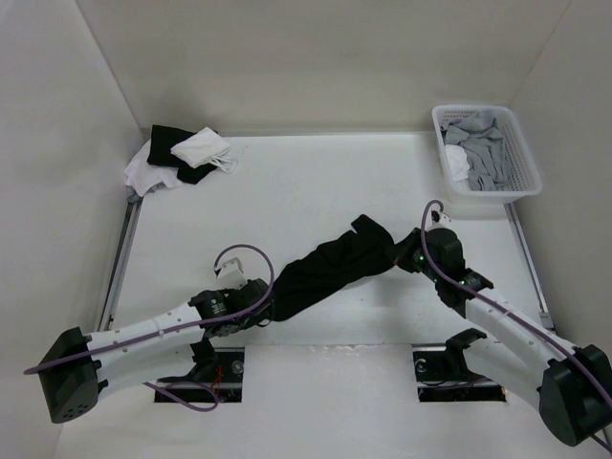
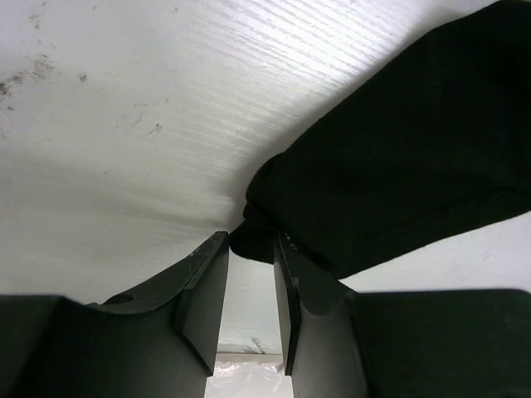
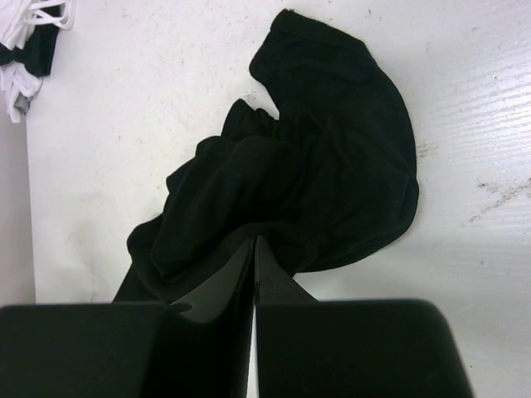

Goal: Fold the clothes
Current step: Flatten the tank top out

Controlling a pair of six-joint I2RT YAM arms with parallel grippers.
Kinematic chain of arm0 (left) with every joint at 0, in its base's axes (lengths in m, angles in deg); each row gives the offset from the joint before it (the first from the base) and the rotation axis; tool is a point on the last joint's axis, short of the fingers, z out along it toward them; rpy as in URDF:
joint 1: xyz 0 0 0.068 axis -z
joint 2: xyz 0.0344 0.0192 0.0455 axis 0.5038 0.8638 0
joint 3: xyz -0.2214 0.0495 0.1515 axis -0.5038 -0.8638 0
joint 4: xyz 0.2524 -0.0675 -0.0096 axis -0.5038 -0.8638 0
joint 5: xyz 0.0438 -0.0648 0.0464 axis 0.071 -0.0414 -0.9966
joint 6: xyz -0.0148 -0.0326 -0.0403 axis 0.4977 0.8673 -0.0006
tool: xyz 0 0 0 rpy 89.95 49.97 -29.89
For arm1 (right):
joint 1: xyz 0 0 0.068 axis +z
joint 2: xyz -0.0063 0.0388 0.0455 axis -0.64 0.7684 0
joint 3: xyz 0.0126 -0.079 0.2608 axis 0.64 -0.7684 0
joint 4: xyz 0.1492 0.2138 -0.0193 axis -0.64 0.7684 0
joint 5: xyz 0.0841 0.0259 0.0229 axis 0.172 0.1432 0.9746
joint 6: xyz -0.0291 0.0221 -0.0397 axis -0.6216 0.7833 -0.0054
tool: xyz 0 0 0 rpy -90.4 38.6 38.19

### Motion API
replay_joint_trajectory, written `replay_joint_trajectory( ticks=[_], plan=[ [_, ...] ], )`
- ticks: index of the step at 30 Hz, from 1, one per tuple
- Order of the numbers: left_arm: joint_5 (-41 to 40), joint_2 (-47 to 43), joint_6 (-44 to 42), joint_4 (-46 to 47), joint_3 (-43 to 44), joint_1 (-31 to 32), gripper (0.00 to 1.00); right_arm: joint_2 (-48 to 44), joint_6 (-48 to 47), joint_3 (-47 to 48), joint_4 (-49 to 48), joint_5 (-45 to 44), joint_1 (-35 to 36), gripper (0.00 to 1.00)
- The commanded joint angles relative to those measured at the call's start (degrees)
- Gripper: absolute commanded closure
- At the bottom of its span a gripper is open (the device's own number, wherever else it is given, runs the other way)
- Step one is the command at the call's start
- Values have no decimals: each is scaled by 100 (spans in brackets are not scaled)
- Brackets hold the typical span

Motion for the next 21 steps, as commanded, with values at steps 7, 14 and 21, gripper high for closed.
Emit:
replay_joint_trajectory(
  ticks=[7, 14, 21],
  plan=[
    [14, 115, -191, 492, -209, -175, 77, -96, -8, 123, -296, -111, 84, 96],
    [-73, -534, -760, 519, 456, -254, 98, -227, -51, 246, -139, -207, 233, 97],
    [-865, -975, -2921, 921, 2969, -1018, 98, -1352, -253, 1649, 1187, -479, 847, 99]
  ],
)
